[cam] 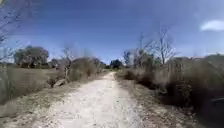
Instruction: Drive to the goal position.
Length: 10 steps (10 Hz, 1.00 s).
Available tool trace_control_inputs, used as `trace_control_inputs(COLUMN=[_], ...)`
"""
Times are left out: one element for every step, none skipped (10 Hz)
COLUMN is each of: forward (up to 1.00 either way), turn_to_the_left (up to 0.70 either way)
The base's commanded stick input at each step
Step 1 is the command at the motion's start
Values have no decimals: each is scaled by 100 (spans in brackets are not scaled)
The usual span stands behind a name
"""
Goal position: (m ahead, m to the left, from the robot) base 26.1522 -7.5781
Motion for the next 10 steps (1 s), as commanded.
trace_control_inputs(forward=[70, 70, 70, 70, 70, 70, 70, 70, 70, 70], turn_to_the_left=[0, 0, 0, 0, 0, -8, -27, -35, -18, 0])
